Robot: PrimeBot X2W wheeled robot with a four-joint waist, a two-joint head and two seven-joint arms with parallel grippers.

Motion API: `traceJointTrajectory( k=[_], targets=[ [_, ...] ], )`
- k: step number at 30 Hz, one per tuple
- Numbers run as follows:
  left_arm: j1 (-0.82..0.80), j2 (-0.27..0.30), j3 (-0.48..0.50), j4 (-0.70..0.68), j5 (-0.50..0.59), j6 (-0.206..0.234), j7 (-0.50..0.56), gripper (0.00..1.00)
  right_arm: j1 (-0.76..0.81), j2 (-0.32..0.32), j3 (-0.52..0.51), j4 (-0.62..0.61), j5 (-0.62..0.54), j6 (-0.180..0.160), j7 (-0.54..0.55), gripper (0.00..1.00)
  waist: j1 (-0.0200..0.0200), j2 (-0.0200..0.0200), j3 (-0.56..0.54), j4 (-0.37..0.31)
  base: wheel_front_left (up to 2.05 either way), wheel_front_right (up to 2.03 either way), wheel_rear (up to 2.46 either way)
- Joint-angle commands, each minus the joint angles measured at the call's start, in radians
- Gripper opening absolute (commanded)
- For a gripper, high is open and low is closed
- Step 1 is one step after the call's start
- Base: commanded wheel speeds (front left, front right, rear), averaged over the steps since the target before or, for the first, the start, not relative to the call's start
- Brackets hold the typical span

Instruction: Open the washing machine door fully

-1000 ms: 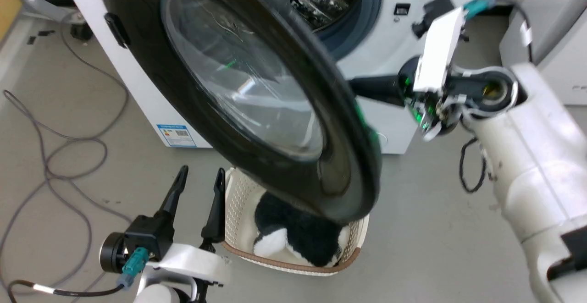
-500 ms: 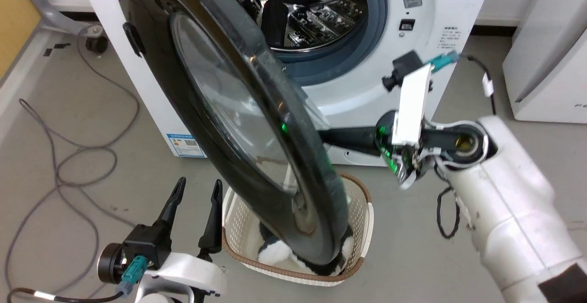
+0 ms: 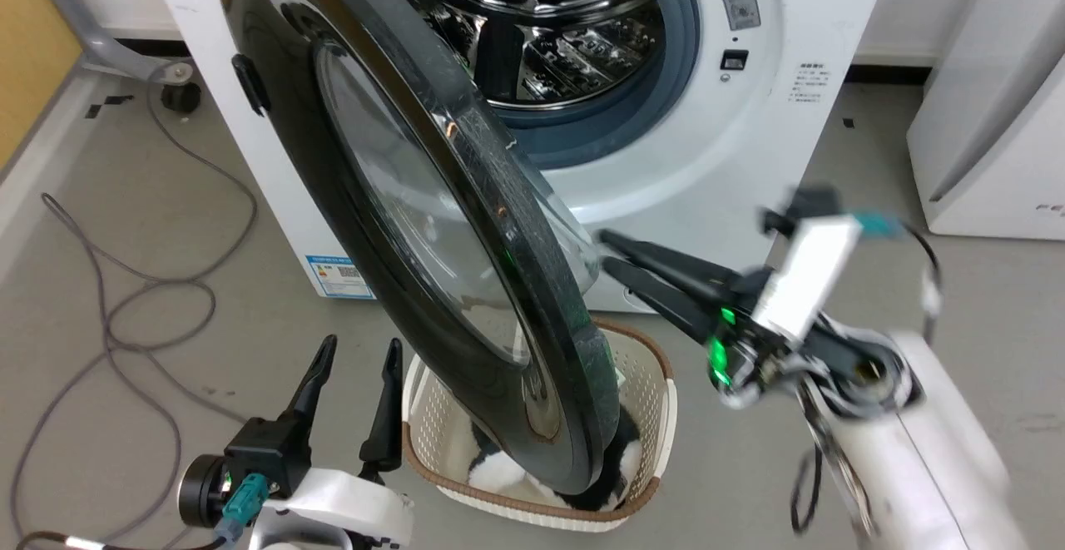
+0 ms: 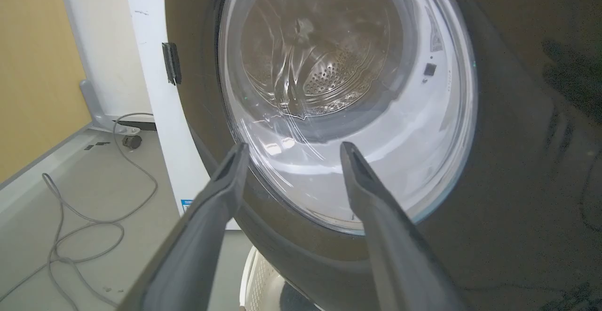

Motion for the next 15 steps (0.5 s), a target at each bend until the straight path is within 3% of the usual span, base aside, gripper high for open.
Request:
traceJointTrajectory(
  k=[1,11,15],
  targets=[
    [0.017,0.001,0.000,0.003,-0.004,0.003,-0.005,1.00,0.039,-0.002,-0.014,-0.019,0.009,0.001,-0.022,1.00,0.0000,0.0000,-0.006,0.003,0.00,0.00,0.00],
    [0.031,0.001,0.003,0.007,-0.003,0.009,-0.005,1.00,0.409,-0.003,-0.165,-0.296,-0.032,0.001,-0.323,1.00,0.0000,0.0000,-0.023,-0.001,0.00,0.00,0.00],
    [0.035,0.001,0.007,0.012,0.001,0.006,-0.005,1.00,0.525,0.001,-0.200,-0.347,-0.119,0.001,-0.475,1.00,0.0000,0.0000,-0.024,-0.016,0.00,0.00,0.00]
  ],
)
